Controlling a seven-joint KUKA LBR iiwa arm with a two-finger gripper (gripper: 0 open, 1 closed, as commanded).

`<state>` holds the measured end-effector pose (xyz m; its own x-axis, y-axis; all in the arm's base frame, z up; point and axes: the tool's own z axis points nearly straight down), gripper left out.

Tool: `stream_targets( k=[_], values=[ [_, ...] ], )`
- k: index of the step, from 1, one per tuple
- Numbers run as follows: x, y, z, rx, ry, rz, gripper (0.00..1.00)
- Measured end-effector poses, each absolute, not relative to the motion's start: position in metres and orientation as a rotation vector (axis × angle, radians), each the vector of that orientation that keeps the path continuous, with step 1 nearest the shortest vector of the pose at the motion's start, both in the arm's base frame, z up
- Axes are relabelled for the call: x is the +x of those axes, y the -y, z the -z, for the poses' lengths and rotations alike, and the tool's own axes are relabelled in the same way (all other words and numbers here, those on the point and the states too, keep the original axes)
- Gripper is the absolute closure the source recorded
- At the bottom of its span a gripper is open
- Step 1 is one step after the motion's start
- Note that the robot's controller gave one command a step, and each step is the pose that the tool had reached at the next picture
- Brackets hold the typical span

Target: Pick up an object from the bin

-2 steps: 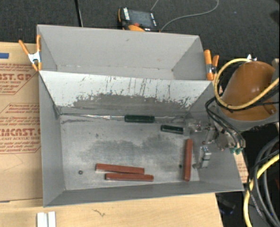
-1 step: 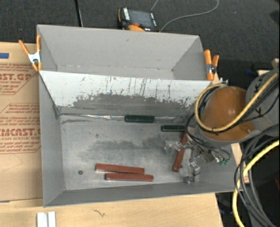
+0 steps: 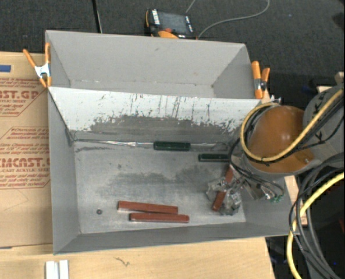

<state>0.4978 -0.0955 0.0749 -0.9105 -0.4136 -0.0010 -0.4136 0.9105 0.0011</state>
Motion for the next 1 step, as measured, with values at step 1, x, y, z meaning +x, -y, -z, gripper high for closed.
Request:
stream_targets(
  k=[1],
  values=[
    [0.5619, 0.0964, -0.2273, -0.654, -3.061, 0.006, 1.00]
  ],
)
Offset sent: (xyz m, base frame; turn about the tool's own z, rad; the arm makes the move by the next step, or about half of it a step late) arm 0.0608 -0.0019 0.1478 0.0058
